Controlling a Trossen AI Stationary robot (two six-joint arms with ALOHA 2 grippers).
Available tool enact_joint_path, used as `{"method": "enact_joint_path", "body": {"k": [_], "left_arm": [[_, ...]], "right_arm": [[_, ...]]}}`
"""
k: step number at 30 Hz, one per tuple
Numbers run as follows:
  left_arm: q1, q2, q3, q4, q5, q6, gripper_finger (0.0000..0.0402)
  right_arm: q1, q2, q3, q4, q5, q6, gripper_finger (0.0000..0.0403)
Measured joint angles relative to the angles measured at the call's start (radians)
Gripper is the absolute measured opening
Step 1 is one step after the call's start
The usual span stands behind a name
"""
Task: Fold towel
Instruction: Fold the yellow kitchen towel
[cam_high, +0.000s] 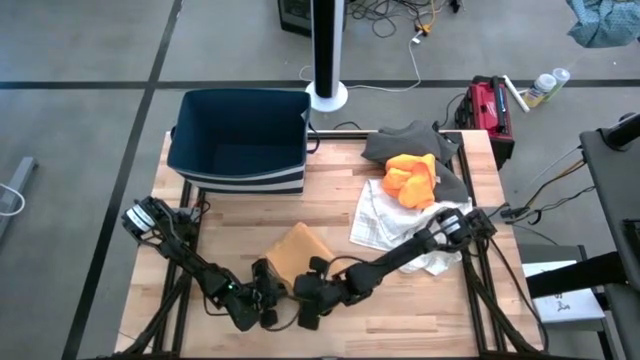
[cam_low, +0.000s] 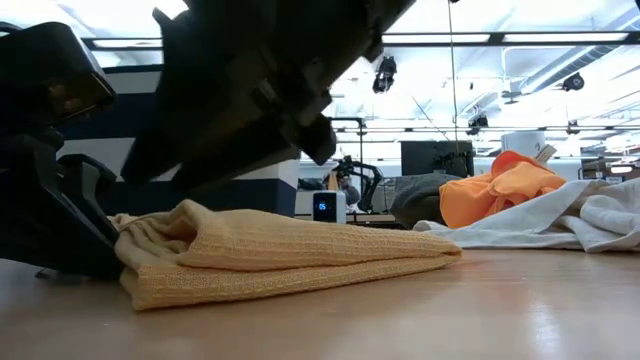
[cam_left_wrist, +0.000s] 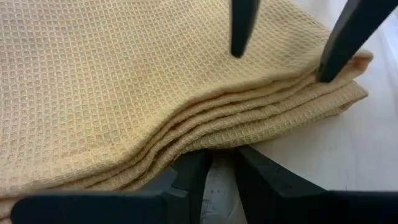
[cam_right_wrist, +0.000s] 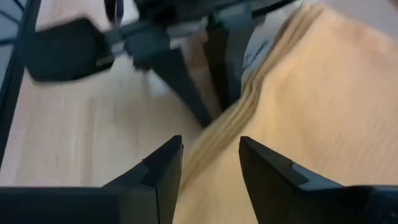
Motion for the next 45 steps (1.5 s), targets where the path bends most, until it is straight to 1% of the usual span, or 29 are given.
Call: {"method": "enact_joint_path", "body": {"k": [5,7,9,13,17,21,25,29,32,36,41,45], "left_arm": [[0.000,-0.001,0.000,-0.001,0.002,0.004,0.0077],[0.000,-0.002,0.000,-0.001,0.004,0.010,0.0077],[0.000,-0.006,0.000,-0.002,0.007,0.021,0.0077],[0.000,-0.037,0.000,-0.020,0.031,0.069,0.0077],[-0.015,-0.114,-0.007,-0.092,0.072,0.101,0.0077],[-0.040,-0.199,-0.003,-0.121,0.099,0.078,0.0077],[-0.057,-0.214,-0.003,-0.080,0.110,0.053,0.0077],[-0.057,-0.156,-0.002,0.013,0.120,0.073,0.0077],[-0.048,-0.077,-0.001,0.130,0.135,0.097,0.0077],[-0.043,0.009,-0.001,0.243,0.133,0.111,0.0077],[-0.041,0.062,0.001,0.338,0.121,0.109,0.0077],[-0.040,0.111,0.063,0.332,0.117,0.152,0.0077]], "right_arm": [[-0.004,-0.011,0.000,0.001,0.001,-0.035,0.0156],[0.022,-0.023,0.002,0.005,0.005,-0.094,0.0156],[0.059,-0.030,0.002,0.004,0.010,-0.188,0.0155],[0.118,-0.020,-0.002,-0.061,0.094,-0.265,0.0152],[0.139,-0.002,-0.004,-0.093,0.182,-0.297,0.0156],[0.145,0.014,-0.017,-0.092,0.184,-0.295,0.0163],[0.145,0.018,-0.022,-0.091,0.176,-0.298,0.0165],[0.169,0.011,-0.022,-0.090,0.162,-0.336,0.0165],[0.181,0.006,-0.022,-0.090,0.154,-0.365,0.0171],[0.177,0.018,-0.032,-0.093,0.184,-0.365,0.0181],[0.171,0.019,-0.038,-0.083,0.181,-0.358,0.0186],[0.171,0.019,-0.041,-0.081,0.176,-0.373,0.0186]]}}
